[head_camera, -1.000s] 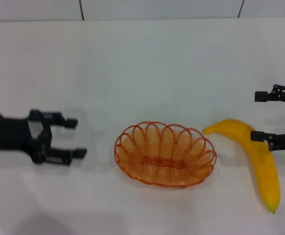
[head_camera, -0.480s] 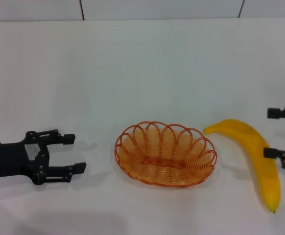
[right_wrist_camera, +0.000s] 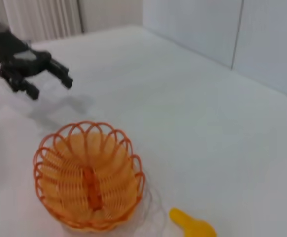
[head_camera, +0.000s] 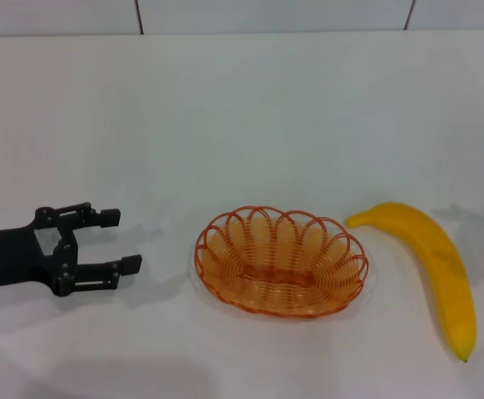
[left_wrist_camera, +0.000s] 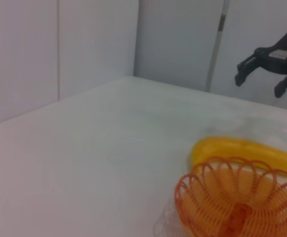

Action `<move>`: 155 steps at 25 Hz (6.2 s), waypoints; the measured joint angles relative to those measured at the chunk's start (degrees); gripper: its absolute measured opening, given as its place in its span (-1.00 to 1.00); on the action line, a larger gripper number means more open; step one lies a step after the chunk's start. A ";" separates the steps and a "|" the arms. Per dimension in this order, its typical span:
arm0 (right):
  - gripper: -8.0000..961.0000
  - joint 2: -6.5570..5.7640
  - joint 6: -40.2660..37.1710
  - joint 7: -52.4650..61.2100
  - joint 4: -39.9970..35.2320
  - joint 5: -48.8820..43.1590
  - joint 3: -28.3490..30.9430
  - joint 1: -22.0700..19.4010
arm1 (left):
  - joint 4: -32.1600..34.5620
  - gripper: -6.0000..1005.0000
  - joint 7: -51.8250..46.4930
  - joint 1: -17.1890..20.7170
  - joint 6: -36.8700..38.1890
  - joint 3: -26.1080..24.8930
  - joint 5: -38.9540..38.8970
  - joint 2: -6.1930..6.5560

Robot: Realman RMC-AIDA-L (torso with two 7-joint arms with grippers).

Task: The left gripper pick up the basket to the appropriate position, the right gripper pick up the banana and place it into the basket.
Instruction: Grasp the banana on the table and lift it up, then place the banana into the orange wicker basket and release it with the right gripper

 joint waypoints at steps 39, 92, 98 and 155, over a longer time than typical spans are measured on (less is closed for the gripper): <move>0.84 0.05 20.63 27.05 9.73 -9.61 -30.70 9.05 | -1.35 0.66 0.31 -2.93 -0.20 -0.09 -2.18 0.06; 0.07 -0.17 21.61 32.78 3.77 -14.13 -27.02 9.29 | -1.35 0.66 0.14 -2.71 -0.16 -0.08 -2.36 0.08; 0.08 0.01 12.13 32.41 -6.06 -3.08 -24.76 8.97 | -1.27 0.66 0.14 -1.99 0.35 -0.08 -2.27 0.26; 0.34 -0.14 20.42 39.10 8.90 16.31 -63.46 23.64 | -0.91 0.66 0.14 -3.07 1.14 0.35 1.42 0.41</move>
